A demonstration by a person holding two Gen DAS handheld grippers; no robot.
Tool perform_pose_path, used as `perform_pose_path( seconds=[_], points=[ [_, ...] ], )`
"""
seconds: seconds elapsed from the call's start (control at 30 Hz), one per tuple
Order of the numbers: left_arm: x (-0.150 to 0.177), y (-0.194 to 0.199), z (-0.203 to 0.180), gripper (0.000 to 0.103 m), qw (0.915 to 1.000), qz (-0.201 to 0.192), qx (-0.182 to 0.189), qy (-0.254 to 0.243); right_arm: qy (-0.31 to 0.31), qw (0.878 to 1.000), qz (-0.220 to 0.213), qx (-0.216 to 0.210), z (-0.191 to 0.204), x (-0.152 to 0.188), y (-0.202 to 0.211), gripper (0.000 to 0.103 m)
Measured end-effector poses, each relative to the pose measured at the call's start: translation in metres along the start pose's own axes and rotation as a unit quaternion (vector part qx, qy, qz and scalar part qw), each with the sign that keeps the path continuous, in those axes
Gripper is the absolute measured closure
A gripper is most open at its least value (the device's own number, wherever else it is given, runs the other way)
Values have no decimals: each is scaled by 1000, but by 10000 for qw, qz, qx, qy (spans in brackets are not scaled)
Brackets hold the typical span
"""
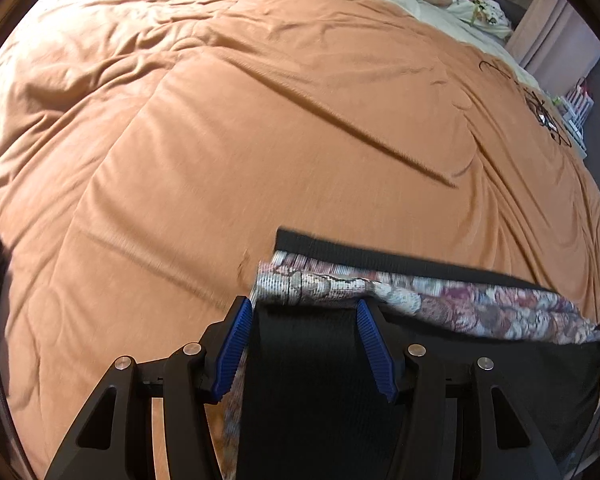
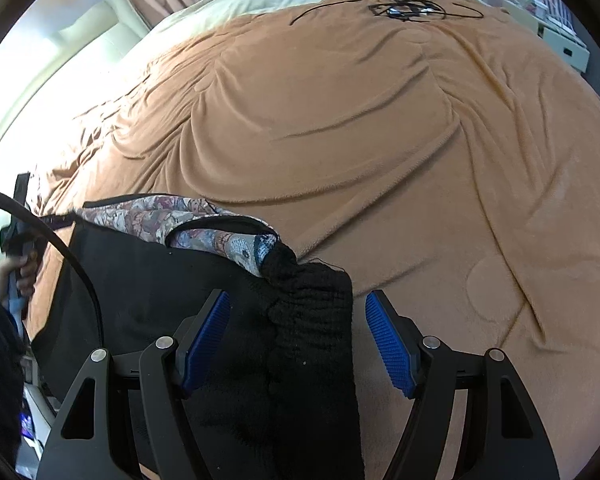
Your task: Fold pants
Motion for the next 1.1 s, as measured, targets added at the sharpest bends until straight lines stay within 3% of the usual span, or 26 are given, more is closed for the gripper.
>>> perform_pose_path(
  seconds=[0.2, 0.23, 0.27, 0.33, 0.43, 0.63, 0.83, 0.93, 1.0, 1.07, 1.1],
  points=[
    [-11, -20, -7, 47, 9997, 33, -84, -219, -1, 10000, 14, 96, -5, -6, -11, 34],
    [-11, -23, -7, 51, 9996, 32, -98, -253, 11, 9999, -5, 130, -5, -6, -12, 36],
    [-12, -25, -7, 55, 9995, 25, -115, -283, 27, 9999, -16, 145, -5, -6, -12, 47],
    [-12, -26, -6, 78, 9993, -26, -159, -348, 75, 9999, 3, 122, -2, -5, -15, 64],
    [-16, -22, -4, 93, 9994, -171, -66, -296, 290, 9990, -108, 319, 2, -7, -13, 68],
    [-31, 0, 7, 95, 9980, -628, -111, -8, 371, 9979, -441, 296, 12, -12, 0, 78],
    [-35, -15, 7, 95, 9987, -488, -146, 78, 298, 9973, -559, 375, 8, -14, -3, 78],
    [-30, -36, 12, 90, 9994, -188, -154, 238, 193, 9979, -401, 467, 1, -14, -20, 76],
    [-29, -35, 12, 87, 9993, -212, -162, 257, 77, 9984, -234, 515, -2, -12, -30, 73],
    [-28, -31, 14, 59, 9991, -118, -315, 256, -19, 9984, -262, 504, -3, -10, -29, 61],
    [-26, -27, 16, 40, 9988, -96, -380, 306, -36, 9981, -332, 510, -4, -10, -25, 56]
  ],
)
Point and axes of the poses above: each gripper's, at about its wrist camera, not at the fingertips, and y roughly against the way its jaws point, z to its left, x to its underside, the point moved 9 cm from there along -y, roughly the way its jaws point, and after that the axes turned 2 degrees about x, right-handed, at the moved point
